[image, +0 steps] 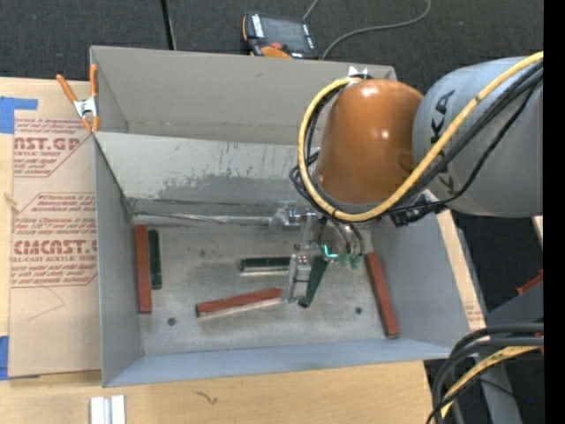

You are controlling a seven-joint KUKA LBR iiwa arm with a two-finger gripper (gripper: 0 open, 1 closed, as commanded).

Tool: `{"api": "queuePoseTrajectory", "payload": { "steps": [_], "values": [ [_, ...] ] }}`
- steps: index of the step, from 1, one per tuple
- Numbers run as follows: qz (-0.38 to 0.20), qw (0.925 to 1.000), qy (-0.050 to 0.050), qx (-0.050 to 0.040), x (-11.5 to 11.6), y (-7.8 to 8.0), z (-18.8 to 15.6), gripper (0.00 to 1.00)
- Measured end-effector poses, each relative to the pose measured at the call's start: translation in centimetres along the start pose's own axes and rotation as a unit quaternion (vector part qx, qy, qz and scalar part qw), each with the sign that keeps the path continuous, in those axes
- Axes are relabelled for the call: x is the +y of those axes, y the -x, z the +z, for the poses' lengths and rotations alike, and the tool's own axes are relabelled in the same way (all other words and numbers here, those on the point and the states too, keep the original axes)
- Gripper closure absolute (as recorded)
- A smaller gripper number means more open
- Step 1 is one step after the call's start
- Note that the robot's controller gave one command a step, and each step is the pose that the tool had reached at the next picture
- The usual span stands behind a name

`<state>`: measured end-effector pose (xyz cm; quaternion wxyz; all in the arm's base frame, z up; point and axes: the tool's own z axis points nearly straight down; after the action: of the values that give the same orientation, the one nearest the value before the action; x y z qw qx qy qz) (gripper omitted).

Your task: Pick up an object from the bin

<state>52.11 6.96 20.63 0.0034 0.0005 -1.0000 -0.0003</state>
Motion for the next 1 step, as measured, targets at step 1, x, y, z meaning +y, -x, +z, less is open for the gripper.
{"api": "queuePoseTrajectory", "payload": {
  "steps": [1],
  "values": [
    [-0.079,0.9968,0.0,-0.0038,-0.09,1.03,13.93,0.0]
  ]
}}
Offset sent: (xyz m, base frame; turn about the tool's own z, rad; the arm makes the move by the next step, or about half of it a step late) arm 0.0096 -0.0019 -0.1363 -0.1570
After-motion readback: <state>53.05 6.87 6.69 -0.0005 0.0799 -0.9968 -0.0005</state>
